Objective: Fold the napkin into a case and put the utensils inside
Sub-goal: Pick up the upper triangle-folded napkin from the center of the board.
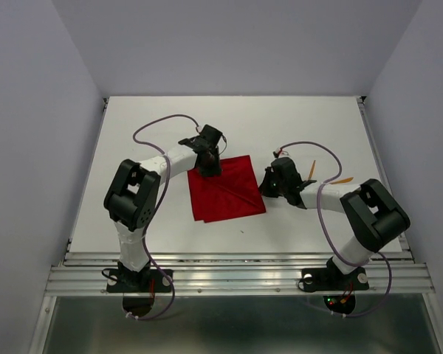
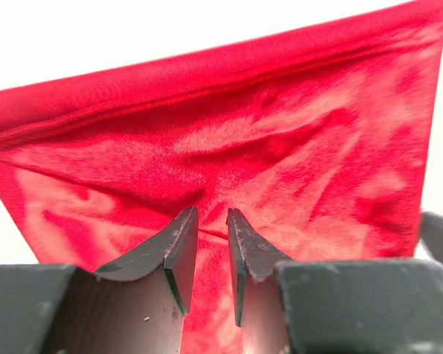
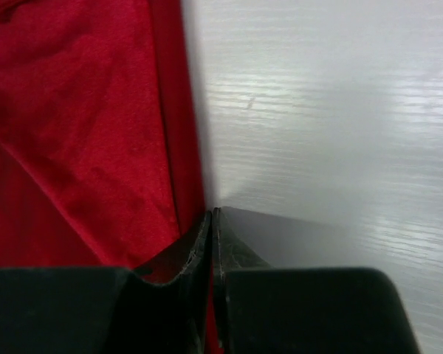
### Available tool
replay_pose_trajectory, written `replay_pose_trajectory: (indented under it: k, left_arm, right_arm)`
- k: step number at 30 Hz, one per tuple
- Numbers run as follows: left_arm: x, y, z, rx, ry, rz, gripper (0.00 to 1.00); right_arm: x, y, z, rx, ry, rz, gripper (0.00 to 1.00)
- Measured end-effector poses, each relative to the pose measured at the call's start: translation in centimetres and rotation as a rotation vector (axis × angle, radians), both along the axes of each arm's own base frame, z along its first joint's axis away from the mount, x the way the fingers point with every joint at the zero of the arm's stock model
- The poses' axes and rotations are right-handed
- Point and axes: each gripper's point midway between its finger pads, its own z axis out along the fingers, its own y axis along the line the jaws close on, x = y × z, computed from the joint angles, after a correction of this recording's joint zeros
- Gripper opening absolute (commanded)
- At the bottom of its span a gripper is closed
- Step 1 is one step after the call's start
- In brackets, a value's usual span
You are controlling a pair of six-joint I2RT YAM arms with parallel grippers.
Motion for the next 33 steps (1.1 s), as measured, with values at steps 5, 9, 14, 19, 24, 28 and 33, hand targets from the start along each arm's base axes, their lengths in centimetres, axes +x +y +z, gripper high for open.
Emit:
replay_pose_trajectory:
  k: [5,9,14,19,24,28,33]
  left_arm:
    - [1.5,-0.4,3.0,-0.012,-0.071,0.003,0.35]
    - [2.4,-1.0,4.4,-0.027,-0.108,-0.002,0.36]
    - [2.4,-2.0,5.2,-0.018,-0.116,-0.021,0.46]
    - [2.8,-3.7,5.4,0.017,-0.13,-0.049,0.61]
    - [2.7,-6.4,4.5,0.089,-0.147,-0.1,0.76]
    - [1.8,-8.0,3.1,0.163,-0.138,-0.144,0.76]
    - [1.3,-9.4,1.0,0.247,-0.125,-0.175,0.72]
  right_arm:
    - [-1.4,3.7,0.1,0.067,-0.001,0.08,0.09]
    - [-2.9,6.3,0.0,0.102,0.008,0.139,0.08]
    - [-3.6,6.8,0.0,0.119,0.016,0.136,0.1]
    - [-4.2,4.0,0.2,0.105,-0.004,0.07,0.16]
    - [-4.0,-2.3,0.4,0.107,-0.023,-0.09,0.3]
    - [-4.9,-5.6,0.4,0.097,-0.031,-0.17,0.33]
    - [-5.4,-5.9,1.2,0.106,-0.046,-0.173,0.34]
